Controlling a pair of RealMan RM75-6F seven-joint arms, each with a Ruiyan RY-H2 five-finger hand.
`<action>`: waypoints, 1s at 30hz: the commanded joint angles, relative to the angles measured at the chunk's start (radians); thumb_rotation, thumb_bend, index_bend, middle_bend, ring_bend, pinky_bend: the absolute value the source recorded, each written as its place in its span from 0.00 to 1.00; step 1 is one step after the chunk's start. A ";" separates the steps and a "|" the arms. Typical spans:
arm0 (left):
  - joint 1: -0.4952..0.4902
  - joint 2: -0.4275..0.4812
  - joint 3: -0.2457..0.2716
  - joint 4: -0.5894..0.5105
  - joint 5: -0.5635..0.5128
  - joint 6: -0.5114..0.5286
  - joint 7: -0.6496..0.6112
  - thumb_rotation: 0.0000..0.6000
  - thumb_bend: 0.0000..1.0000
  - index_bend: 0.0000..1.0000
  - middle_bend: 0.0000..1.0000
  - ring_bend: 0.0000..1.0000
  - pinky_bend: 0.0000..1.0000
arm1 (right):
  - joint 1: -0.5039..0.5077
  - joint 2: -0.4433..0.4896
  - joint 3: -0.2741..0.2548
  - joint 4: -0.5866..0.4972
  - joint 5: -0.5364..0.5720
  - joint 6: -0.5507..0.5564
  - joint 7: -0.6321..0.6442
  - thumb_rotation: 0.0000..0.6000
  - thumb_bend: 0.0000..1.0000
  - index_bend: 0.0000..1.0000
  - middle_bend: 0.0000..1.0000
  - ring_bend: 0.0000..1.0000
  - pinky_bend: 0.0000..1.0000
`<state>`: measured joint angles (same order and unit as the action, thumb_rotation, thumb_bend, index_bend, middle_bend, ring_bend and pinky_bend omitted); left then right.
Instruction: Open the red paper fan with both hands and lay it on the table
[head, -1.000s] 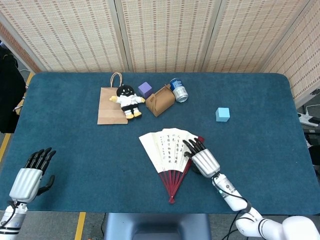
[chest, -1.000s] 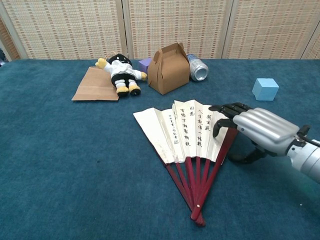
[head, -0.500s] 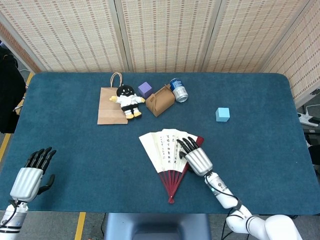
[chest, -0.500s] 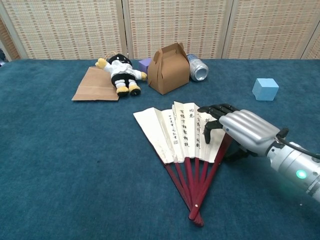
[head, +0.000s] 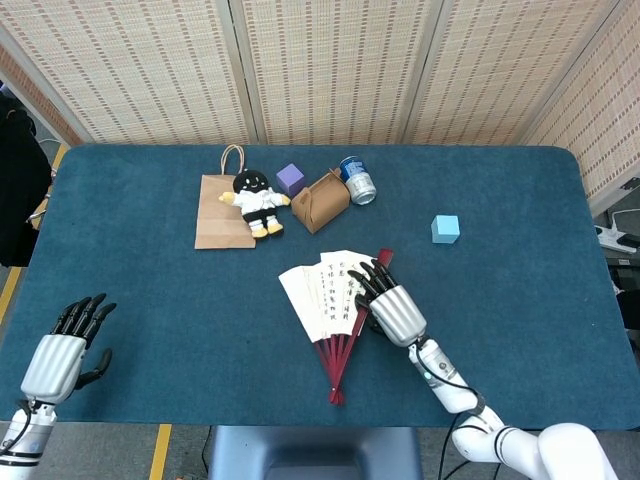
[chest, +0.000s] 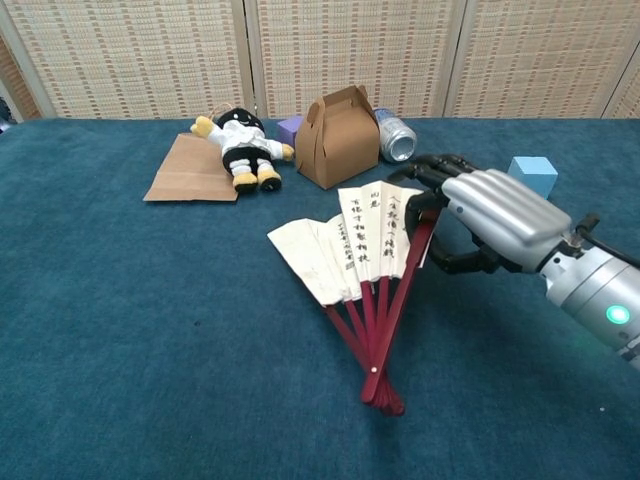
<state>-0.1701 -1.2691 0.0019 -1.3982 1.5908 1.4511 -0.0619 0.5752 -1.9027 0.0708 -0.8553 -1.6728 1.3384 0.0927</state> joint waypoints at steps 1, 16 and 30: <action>-0.022 -0.017 0.007 0.047 -0.003 -0.047 -0.111 1.00 0.46 0.25 0.00 0.00 0.09 | 0.027 0.087 0.038 -0.158 0.011 -0.002 -0.070 1.00 0.67 0.61 0.12 0.00 0.00; -0.140 -0.224 0.018 0.278 0.064 -0.121 -0.732 1.00 0.43 0.15 0.00 0.00 0.02 | 0.136 0.353 0.264 -0.747 0.301 -0.233 -0.313 1.00 0.73 0.62 0.12 0.00 0.00; -0.200 -0.345 -0.072 0.130 -0.027 -0.139 -0.902 1.00 0.39 0.00 0.00 0.00 0.00 | 0.291 0.275 0.407 -0.860 0.623 -0.258 -0.548 1.00 0.73 0.62 0.12 0.00 0.00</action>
<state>-0.3552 -1.5961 -0.0406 -1.2209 1.6002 1.3250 -0.9743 0.8244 -1.5955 0.4473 -1.7089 -1.1017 1.0772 -0.4086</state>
